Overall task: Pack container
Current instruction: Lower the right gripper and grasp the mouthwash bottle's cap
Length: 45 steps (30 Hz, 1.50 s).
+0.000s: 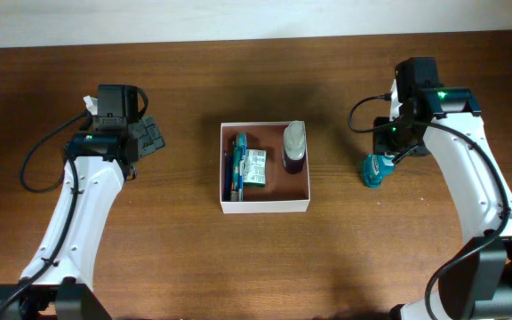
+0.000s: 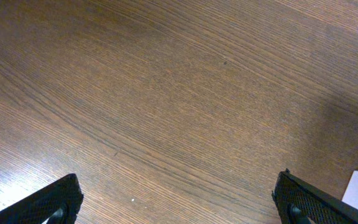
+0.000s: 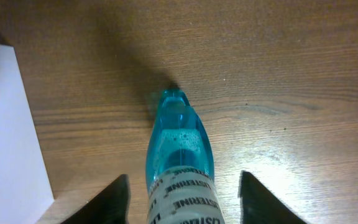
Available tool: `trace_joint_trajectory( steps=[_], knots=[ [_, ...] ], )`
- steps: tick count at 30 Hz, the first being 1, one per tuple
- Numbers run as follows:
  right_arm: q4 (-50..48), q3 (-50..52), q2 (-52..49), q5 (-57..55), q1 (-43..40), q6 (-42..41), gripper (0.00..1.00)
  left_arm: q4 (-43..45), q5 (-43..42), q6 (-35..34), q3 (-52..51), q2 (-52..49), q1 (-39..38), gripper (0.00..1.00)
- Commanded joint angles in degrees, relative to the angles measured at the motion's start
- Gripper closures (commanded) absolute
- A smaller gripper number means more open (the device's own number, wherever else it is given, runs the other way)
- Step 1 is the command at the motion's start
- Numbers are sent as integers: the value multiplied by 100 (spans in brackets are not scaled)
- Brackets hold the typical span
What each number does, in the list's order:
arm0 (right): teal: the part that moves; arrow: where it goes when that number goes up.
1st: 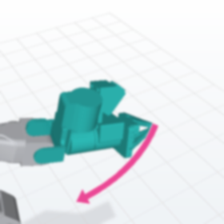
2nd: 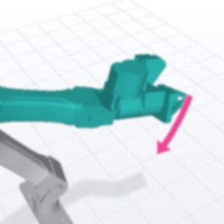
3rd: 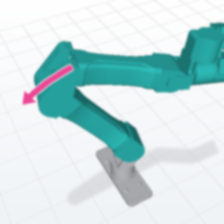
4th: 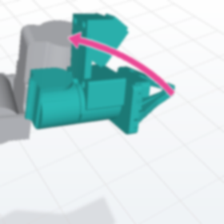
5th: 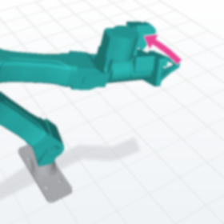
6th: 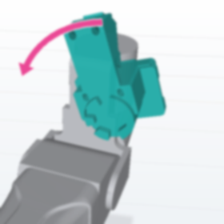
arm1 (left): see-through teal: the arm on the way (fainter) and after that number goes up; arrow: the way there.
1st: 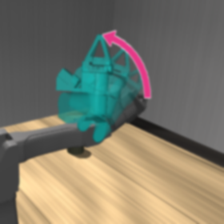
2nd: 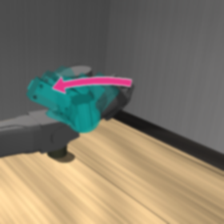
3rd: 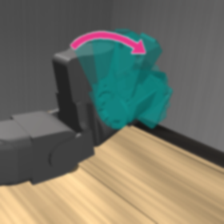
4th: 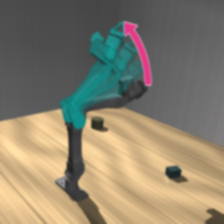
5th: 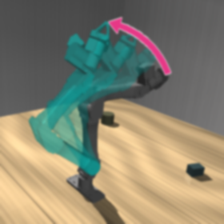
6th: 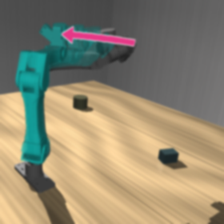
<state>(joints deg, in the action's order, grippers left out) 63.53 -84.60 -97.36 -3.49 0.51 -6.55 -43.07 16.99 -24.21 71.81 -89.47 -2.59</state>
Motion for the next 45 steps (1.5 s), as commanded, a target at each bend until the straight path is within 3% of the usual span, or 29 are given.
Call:
trace_joint_trajectory(
  steps=[1,6,17,45],
  knots=[
    [-61,131,-52,37,-15,28,46,11,81,4,44,42,13,1],
    [-144,212,-52,35,-15,28,49,11,83,7,44,42,13,1],
    [-160,280,-52,33,-15,13,69,13,83,7,44,42,13,1],
    [-118,197,361,52,-15,11,72,13,83,7,44,42,13,1]
  ],
)
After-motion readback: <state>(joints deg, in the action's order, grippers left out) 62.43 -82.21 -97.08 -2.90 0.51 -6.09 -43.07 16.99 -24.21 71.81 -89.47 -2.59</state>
